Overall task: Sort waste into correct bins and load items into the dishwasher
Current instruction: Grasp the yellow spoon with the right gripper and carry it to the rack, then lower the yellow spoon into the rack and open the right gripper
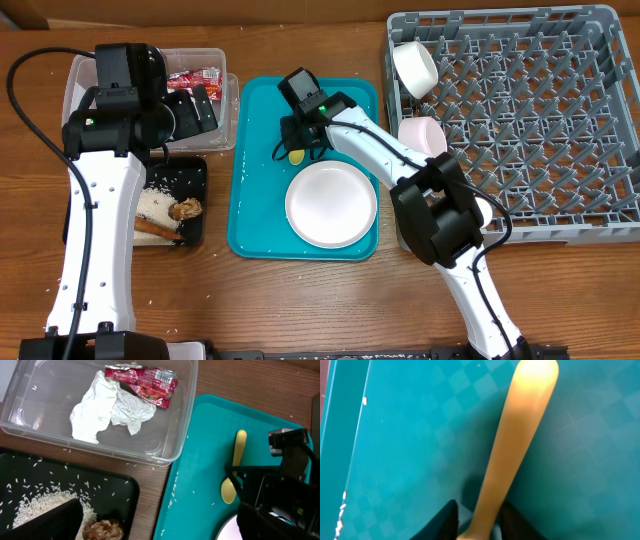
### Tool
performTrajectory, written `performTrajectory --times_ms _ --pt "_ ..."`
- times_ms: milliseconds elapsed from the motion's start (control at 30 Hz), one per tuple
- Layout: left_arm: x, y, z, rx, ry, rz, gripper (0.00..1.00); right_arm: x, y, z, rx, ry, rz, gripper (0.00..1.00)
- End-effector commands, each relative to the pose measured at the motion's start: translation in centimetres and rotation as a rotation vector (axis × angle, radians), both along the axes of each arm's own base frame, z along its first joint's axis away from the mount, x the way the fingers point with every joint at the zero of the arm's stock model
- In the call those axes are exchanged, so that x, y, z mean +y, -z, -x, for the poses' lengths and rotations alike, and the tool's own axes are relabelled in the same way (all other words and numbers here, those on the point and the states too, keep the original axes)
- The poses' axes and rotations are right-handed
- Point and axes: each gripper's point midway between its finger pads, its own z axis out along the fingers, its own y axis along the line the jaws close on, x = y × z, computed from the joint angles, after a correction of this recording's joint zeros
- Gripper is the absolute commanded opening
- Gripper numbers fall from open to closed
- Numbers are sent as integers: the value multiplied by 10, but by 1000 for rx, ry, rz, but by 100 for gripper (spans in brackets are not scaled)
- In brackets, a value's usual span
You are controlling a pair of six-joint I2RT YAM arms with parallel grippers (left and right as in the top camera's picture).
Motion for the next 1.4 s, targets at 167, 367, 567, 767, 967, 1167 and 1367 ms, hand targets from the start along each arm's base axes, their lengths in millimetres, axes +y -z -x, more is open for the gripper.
performTrajectory --times_ms 167,367,567,767,967,1167,1367 --pt "-2 -9 -3 -23 2 14 100 -1 33 15 95 18 15 4" --pt "-2 -9 -3 -23 2 14 100 -10 2 14 159 25 -26 4" --pt "-2 -9 -3 -22 2 14 100 -30 -76 2 116 15 -40 4" --pt "-3 -9 -3 -22 4 14 100 -66 -189 1 -4 38 -95 4" --pt "-3 -9 -3 -22 4 14 100 -166 -273 14 -99 304 -51 4" --pt "-3 -9 -3 -22 4 14 100 -299 -255 34 67 922 51 4" --pt "-3 -9 -3 -22 4 14 100 -352 -218 52 217 1256 65 4"
